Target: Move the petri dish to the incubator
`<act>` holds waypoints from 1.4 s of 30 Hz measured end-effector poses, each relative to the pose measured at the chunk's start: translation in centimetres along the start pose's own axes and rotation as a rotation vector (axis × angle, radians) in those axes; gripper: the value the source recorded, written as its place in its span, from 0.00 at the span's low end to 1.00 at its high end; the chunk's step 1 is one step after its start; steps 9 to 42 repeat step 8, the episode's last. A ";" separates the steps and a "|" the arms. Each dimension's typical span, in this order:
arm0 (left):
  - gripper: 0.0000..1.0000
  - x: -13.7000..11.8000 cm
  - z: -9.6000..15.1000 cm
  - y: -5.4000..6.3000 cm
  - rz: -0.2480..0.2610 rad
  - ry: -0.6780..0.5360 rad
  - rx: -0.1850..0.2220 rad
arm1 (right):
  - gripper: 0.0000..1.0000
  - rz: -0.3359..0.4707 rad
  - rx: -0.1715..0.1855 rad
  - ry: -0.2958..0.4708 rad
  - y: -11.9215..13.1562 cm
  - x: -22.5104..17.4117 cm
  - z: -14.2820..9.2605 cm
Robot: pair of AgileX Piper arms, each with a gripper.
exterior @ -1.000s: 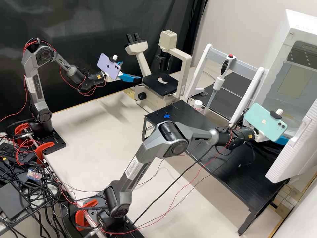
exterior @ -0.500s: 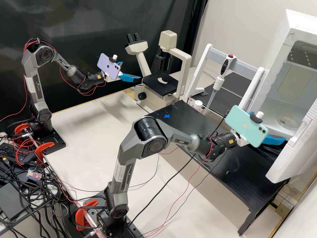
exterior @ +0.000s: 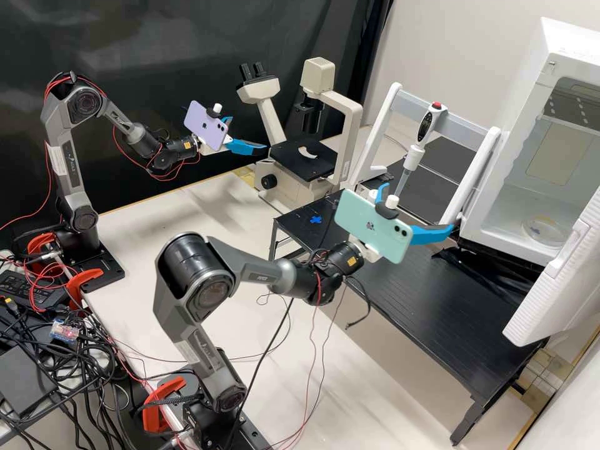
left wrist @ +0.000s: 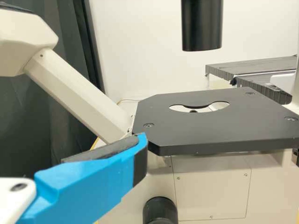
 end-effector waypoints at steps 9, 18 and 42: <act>1.00 0.0 0.0 0.0 0.000 0.000 0.000 | 1.00 0.036 0.053 0.101 -2.0 -2.7 0.2; 1.00 0.0 0.0 0.0 0.000 0.000 0.000 | 1.00 0.036 0.053 0.101 -2.0 -2.7 0.2; 1.00 0.0 0.0 0.0 0.000 0.000 0.000 | 1.00 0.036 0.053 0.101 -2.0 -2.7 0.2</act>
